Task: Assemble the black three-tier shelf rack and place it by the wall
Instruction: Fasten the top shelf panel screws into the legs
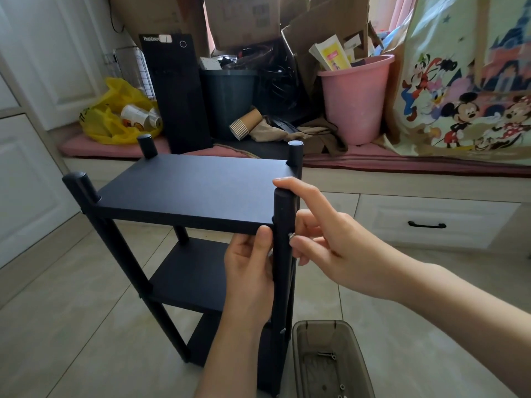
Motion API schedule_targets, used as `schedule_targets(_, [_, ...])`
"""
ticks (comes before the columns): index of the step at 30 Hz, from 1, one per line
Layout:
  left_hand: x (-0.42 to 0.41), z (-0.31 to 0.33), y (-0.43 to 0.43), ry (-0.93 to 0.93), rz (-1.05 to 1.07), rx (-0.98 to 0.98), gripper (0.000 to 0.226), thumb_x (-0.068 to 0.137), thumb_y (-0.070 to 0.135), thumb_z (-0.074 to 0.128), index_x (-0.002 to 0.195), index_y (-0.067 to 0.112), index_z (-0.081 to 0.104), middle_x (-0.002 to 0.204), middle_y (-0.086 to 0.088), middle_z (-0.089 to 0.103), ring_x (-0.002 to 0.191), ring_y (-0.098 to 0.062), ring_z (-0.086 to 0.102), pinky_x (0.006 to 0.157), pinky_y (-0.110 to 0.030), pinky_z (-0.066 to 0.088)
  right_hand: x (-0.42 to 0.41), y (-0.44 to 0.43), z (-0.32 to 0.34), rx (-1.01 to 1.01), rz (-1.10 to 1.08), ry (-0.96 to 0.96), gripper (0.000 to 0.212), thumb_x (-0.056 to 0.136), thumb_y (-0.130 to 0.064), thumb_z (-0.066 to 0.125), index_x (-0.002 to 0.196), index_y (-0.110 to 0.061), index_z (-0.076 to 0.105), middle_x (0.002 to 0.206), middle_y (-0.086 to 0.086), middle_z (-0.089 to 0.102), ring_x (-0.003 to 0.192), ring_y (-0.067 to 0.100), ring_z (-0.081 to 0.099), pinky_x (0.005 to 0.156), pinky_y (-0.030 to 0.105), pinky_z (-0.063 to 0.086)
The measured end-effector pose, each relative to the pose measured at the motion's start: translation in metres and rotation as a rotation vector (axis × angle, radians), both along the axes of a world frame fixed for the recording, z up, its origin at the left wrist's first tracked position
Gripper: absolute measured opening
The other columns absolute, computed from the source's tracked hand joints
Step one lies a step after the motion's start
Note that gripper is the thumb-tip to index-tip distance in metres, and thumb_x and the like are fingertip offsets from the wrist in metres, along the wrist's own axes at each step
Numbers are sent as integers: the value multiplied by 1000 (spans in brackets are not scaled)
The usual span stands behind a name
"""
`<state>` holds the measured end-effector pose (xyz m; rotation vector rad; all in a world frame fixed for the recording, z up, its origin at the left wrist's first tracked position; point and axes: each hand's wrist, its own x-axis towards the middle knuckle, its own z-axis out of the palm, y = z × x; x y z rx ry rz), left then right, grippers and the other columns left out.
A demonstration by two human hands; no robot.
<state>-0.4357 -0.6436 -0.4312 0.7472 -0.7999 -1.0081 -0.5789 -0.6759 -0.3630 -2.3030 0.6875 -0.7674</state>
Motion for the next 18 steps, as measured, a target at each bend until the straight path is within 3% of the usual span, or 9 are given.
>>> schedule_targets(5, [2,0,0,34,-10,24,72,57,63,89,103,11,70,96,-12,74,91,-27,73,74,-33,60,0,1,-1,-14,0,14,73,100,-6,46,151,-47,14,80,-1,57,76,22,58,78,43,54])
schedule_targets(9, [1,-1,1,72,-40,9,71,60,58,90,106,8,70,99,-13,74,94,-27,73,76,-32,59,-1,1,-1,-32,9,33,70,100,-11,42,152,-44,9,80,-3,55,76,20,54,77,37,52])
schedule_targets(13, [0,0,1,114,-56,-2,54,69,52,87,104,14,74,101,-13,75,95,-26,74,75,-31,59,0,3,-2,-50,22,20,69,101,-10,41,151,-44,8,79,1,51,72,23,47,75,42,49])
schedule_targets(16, [1,-1,-1,109,-32,4,25,86,41,73,96,19,77,96,-9,75,91,-22,75,71,-28,59,1,-2,-1,-46,27,9,68,101,-10,44,149,-45,12,78,8,51,69,26,46,74,48,50])
schedule_targets(18, [0,-3,-3,109,-23,-2,21,88,36,66,95,20,77,94,-7,75,89,-21,75,70,-27,59,1,-3,0,-41,27,2,68,101,-9,45,149,-45,14,78,8,52,69,26,47,74,46,51])
